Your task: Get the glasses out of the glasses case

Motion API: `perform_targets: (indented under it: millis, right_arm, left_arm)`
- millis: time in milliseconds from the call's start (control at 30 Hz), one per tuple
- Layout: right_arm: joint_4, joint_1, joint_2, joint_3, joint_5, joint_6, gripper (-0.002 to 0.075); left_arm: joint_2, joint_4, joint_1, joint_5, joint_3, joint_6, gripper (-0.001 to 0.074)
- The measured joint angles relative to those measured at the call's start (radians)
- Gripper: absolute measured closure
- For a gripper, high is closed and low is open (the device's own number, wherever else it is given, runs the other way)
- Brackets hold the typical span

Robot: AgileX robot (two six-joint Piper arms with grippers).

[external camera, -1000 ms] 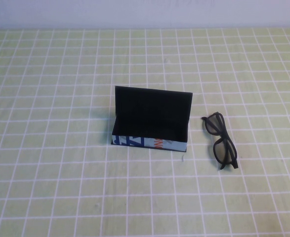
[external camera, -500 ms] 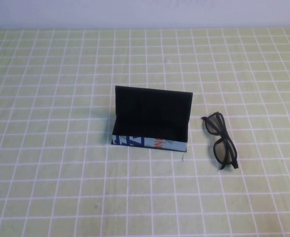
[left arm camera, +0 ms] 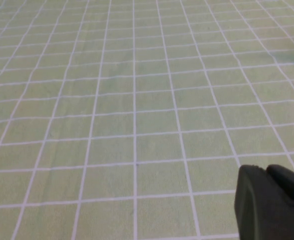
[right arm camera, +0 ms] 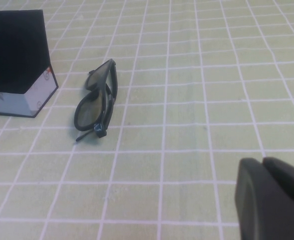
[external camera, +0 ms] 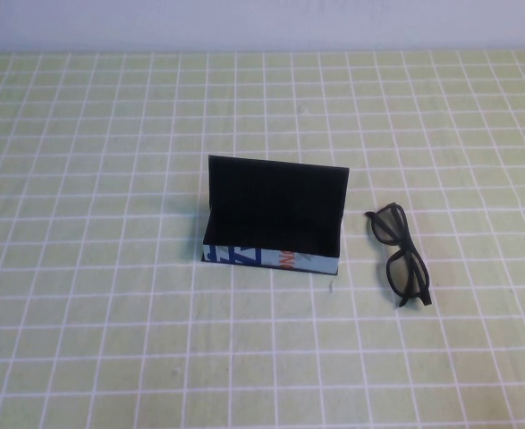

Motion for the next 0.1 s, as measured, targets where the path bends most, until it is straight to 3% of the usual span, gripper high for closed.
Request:
perform_targets:
  millis: [100]
  right_arm:
    - [0.000,0.000,0.000,0.000,0.000,0.000,0.0743]
  left_arm:
    - [-0.002,0.000,0.000,0.000,0.000,0.002,0.0739]
